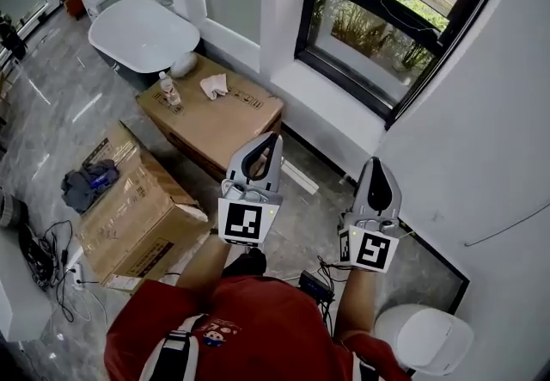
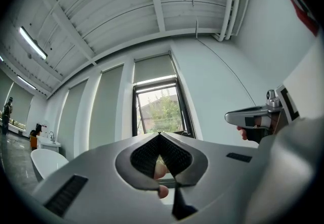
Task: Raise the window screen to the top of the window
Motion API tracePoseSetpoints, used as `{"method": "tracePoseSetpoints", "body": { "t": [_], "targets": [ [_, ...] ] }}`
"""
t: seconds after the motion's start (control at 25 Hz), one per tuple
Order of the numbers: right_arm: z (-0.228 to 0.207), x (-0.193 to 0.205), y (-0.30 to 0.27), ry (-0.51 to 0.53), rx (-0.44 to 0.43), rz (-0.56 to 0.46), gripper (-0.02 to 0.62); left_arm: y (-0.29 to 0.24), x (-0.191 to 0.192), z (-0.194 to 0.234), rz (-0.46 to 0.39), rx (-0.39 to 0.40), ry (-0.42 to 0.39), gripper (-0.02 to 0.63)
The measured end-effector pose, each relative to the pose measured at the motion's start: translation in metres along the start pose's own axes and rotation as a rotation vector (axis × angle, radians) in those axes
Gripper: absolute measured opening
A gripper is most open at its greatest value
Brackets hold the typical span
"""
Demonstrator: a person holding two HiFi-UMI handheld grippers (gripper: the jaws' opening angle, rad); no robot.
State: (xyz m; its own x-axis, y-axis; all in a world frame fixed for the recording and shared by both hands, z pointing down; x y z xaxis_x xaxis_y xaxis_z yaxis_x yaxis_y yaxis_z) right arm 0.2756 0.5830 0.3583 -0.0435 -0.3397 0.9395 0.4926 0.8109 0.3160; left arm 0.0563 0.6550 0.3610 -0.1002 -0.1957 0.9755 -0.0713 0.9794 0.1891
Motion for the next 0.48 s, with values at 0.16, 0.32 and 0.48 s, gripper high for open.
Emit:
{"method": "tracePoseSetpoints", "body": {
  "t": [0.16, 0.32, 0.48],
  "targets": [
    [0.012, 0.012, -0.041, 0.008, 0.009, 0.019, 0.009, -0.03, 0.012, 0.036, -0.008, 0.001, 0.01, 0.005],
    [0.023, 0.018, -0.076, 0.014, 0.022, 0.029, 0.009, -0.054, 0.018, 0.068, -0.011, 0.008, 0.034, 0.005],
    [0.035, 0.023, -0.104, 0.032, 0.031, 0.034, 0.009, -0.075, 0.023, 0.092, -0.014, 0.02, 0.059, 0.005]
  ]
}}
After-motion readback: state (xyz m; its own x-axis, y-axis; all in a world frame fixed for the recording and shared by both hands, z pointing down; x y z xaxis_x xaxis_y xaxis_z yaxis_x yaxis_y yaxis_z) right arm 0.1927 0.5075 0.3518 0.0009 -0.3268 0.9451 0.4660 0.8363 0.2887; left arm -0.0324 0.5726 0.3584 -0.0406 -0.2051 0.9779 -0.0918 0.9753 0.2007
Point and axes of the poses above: the fingertips, and each gripper's own axes: y backward along the fingers, z to its left, x out of its underside, the point moved 8 cm from there along y, backward along the fingers, and after that the axes turned 7 degrees about x, right-handed, at the moved point
